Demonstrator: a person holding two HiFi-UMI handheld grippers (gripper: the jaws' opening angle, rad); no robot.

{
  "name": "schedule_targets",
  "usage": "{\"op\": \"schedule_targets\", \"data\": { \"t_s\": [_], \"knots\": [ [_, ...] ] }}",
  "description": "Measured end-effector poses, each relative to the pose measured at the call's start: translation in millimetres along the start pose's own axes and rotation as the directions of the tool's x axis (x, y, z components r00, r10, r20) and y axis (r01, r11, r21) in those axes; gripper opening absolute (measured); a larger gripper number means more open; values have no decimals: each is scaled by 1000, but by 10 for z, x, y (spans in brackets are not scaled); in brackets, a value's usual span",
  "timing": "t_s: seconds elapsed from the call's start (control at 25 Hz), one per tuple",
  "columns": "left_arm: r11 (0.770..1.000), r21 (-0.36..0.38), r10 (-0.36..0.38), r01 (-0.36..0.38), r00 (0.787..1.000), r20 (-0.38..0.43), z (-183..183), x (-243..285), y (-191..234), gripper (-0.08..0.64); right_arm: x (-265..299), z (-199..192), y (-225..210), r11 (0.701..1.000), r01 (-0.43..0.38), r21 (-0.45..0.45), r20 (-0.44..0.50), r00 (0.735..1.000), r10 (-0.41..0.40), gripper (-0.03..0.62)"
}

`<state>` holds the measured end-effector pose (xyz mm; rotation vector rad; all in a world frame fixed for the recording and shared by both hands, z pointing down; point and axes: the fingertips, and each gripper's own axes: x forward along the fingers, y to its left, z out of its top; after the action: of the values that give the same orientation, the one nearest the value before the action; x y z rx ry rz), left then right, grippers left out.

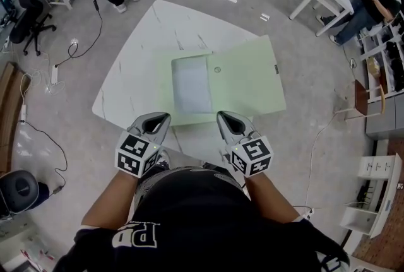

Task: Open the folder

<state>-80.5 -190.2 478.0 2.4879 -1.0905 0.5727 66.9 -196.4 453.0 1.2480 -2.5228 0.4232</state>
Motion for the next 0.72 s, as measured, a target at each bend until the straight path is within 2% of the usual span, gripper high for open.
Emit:
{"op": "schedule_targets", "data": {
  "t_s": [0.16, 0.4, 0.72],
  "knots": [
    [999, 38, 9, -9, 1000, 1, 4, -69, -14, 58, 24, -67, 20, 1000, -4, 9, -14, 1000, 4, 0],
    [999, 30, 16, -17, 999, 36, 106, -99, -11, 58, 51, -83, 17, 1000, -2, 9, -16, 1000, 2, 0],
    [999, 40, 30, -31, 999, 38, 213, -112, 15, 58, 32, -61, -11, 1000, 9, 12, -15, 1000, -9, 0]
  ]
}}
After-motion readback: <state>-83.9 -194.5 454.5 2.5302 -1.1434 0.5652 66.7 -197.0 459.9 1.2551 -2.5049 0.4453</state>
